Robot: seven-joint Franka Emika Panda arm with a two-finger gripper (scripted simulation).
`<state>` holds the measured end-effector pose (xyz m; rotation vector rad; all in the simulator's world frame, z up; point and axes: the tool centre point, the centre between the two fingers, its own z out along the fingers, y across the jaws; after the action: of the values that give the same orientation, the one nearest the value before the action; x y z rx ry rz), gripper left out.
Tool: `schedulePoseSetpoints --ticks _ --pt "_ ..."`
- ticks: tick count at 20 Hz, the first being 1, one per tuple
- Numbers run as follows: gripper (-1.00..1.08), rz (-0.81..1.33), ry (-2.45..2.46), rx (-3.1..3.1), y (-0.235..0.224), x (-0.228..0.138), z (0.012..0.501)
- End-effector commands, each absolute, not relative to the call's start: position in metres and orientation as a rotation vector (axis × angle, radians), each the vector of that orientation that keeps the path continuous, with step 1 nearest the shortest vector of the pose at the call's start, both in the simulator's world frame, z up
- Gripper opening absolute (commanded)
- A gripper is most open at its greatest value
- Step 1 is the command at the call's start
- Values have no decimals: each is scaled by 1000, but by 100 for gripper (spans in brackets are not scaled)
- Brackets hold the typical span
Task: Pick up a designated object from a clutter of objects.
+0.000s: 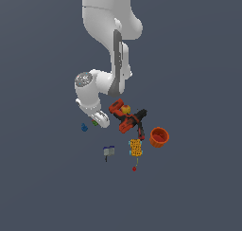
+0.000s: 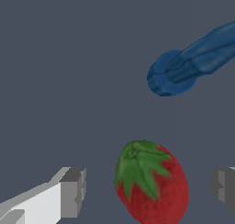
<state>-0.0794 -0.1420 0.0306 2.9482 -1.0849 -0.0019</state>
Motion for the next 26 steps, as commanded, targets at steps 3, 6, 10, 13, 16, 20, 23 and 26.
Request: schedulePoseSetpoints --ticks 3,6,10,13,16,20,23,26 --pt "100 0 -1086 2948 -142 -79 23" --pt "-100 0 -1086 2948 -142 -79 22" --pt "-100 0 -1086 2948 -142 -79 22" --pt "-100 0 -1086 2948 -142 -79 22" --pt "-100 1 -1085 2949 -142 -79 23" --pt "-100 1 -1085 2949 -136 -79 28" --pt "-100 1 -1085 2949 -128 -79 35" --pt "-100 1 -1086 2949 -116 -79 46"
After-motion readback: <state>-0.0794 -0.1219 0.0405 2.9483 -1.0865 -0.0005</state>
